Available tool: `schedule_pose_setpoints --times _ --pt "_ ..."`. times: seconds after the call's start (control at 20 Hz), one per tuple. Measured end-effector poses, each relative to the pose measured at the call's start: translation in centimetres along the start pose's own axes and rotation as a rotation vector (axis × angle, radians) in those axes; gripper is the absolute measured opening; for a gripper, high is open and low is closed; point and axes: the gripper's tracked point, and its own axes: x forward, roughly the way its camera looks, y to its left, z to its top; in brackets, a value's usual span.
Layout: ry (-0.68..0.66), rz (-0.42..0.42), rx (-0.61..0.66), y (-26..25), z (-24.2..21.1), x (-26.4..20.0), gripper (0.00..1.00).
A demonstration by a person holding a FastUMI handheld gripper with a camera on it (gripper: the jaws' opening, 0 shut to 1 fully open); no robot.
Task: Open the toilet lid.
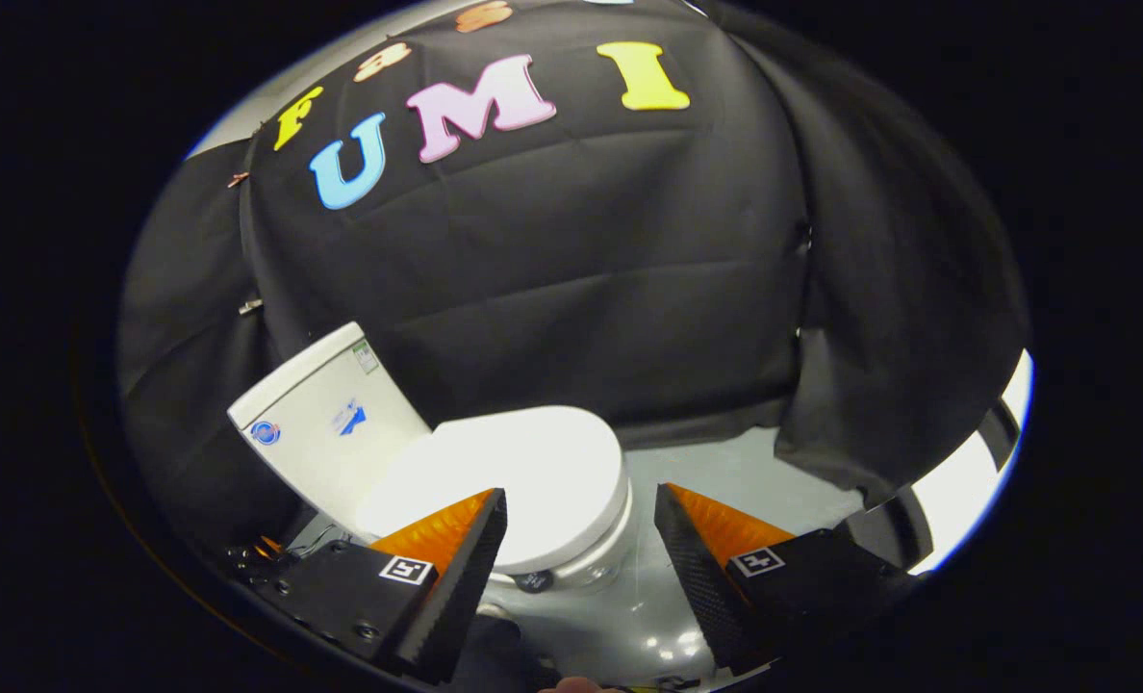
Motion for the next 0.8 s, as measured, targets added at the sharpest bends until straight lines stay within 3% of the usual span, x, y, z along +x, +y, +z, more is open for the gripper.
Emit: schedule_pose_setpoints --times 0.3,0.6,0.8 --pt "0.202 0.028 0.143 0.6 -5.5 3.6 0.97" --pt "0.404 0.01 0.209 1.0 -13.6 6.6 0.96" --pt "0.505 0.086 0.321 2.4 -17.2 7.4 0.96"
